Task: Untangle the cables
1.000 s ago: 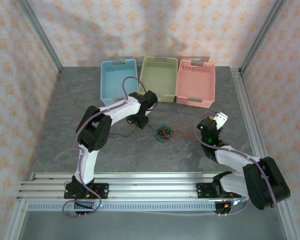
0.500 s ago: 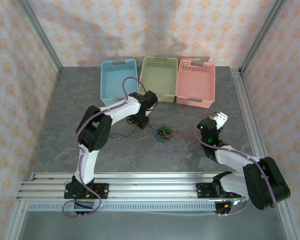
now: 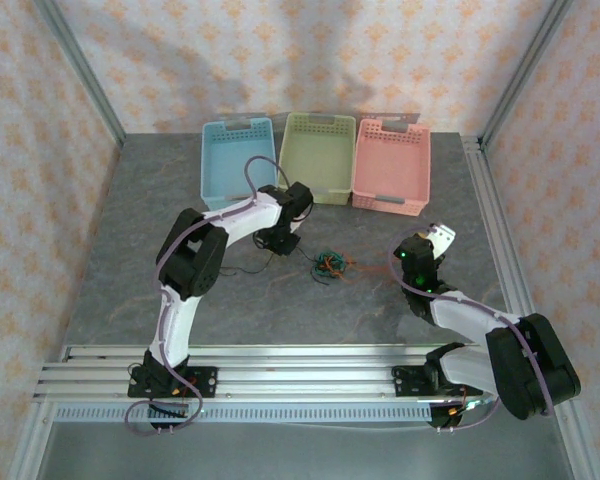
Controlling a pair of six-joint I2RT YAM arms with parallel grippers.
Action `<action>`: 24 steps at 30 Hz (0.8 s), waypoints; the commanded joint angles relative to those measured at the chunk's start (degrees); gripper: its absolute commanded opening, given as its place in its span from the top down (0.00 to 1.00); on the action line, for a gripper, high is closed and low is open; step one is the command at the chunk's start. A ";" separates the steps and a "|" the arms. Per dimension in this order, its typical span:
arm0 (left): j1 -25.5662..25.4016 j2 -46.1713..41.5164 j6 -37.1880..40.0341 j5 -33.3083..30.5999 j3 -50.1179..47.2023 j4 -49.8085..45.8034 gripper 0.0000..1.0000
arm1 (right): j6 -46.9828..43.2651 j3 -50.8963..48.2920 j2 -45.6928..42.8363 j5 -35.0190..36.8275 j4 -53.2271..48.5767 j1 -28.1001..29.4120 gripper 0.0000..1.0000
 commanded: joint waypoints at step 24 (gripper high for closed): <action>55.55 -60.19 -39.45 4.46 -41.39 25.04 1.00 | 2.99 -2.41 -9.13 13.62 -2.49 -0.30 1.00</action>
